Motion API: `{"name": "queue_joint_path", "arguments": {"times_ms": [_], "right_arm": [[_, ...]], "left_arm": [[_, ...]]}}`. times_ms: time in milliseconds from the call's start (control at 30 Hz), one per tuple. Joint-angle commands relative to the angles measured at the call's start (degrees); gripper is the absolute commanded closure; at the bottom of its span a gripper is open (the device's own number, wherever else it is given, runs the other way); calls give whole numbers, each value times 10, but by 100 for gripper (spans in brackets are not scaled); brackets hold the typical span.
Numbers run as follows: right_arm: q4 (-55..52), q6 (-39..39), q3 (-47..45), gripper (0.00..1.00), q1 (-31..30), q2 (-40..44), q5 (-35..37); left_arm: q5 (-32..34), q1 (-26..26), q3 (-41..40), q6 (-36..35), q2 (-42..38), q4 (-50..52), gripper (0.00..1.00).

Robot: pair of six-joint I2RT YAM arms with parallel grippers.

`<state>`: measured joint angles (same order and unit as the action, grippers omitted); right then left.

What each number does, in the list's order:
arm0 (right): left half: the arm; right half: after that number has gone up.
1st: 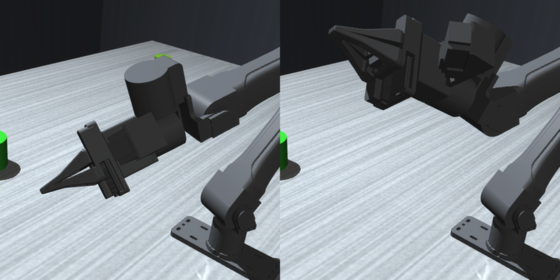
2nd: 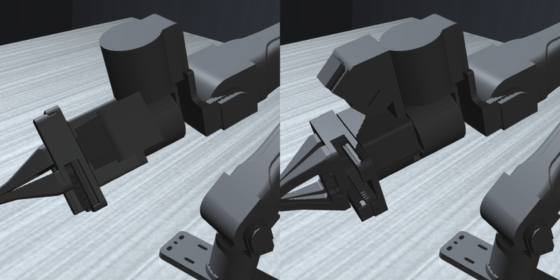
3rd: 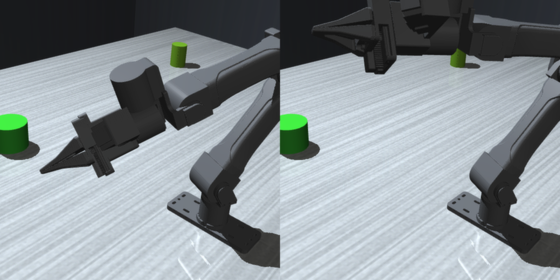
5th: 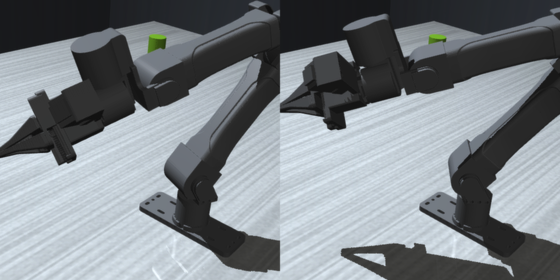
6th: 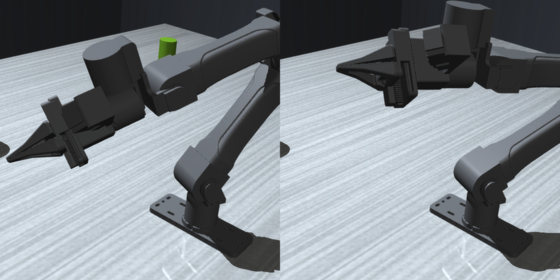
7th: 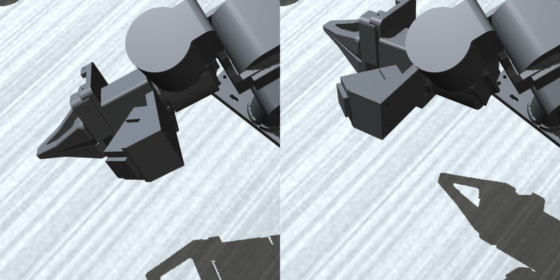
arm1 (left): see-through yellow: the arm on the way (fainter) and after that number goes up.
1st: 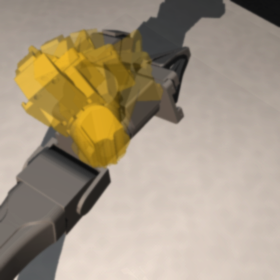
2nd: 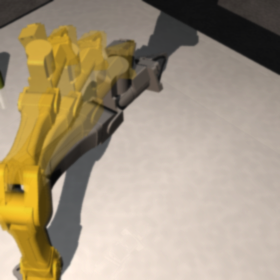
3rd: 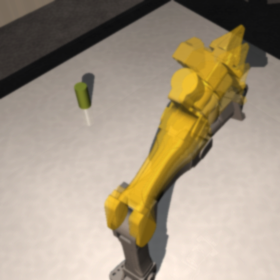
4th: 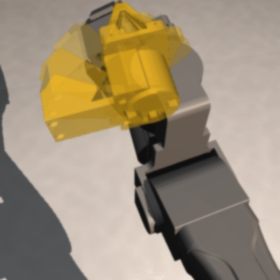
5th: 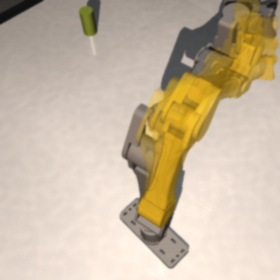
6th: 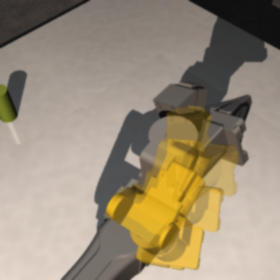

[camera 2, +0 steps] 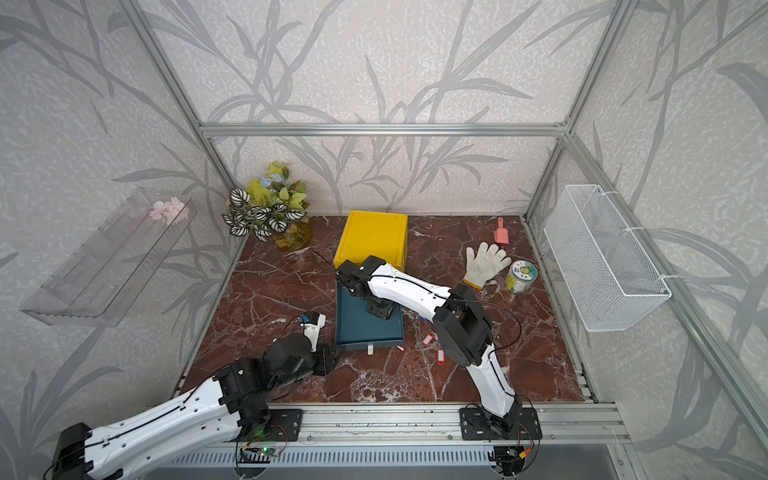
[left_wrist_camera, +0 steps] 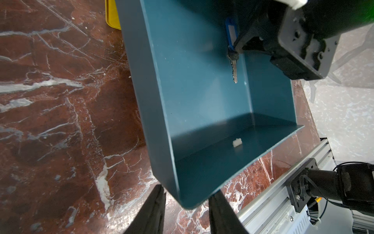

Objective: Take the keys out of the drawer
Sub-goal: Pick up the key from the drawer.

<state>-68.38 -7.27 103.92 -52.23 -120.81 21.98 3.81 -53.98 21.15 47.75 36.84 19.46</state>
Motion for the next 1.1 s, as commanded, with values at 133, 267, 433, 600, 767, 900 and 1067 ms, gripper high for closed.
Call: {"name": "queue_joint_path", "arguments": {"times_ms": [133,267,433,600,767,900,1067], "right_arm": [[4,13,-9,100,0,13,-14],[4,16,-6,100,-2,15,-15],[2,19,-5,100,-2,13,-13],[-5,21,3,100,-2,6,-16],[-1,19,5,100,-3,6,-17],[-3,19,16,100,-3,-1,-19],[2,17,20,100,-3,-3,-21]], "left_arm": [[69,5,-17,25,-54,15,62],[103,5,-29,40,-109,31,62],[117,19,-28,33,-133,37,62],[44,137,13,34,-99,79,66],[-125,297,32,11,-12,-10,67],[-229,358,77,-23,124,-98,66],[-272,364,129,-60,213,-123,69]]}}
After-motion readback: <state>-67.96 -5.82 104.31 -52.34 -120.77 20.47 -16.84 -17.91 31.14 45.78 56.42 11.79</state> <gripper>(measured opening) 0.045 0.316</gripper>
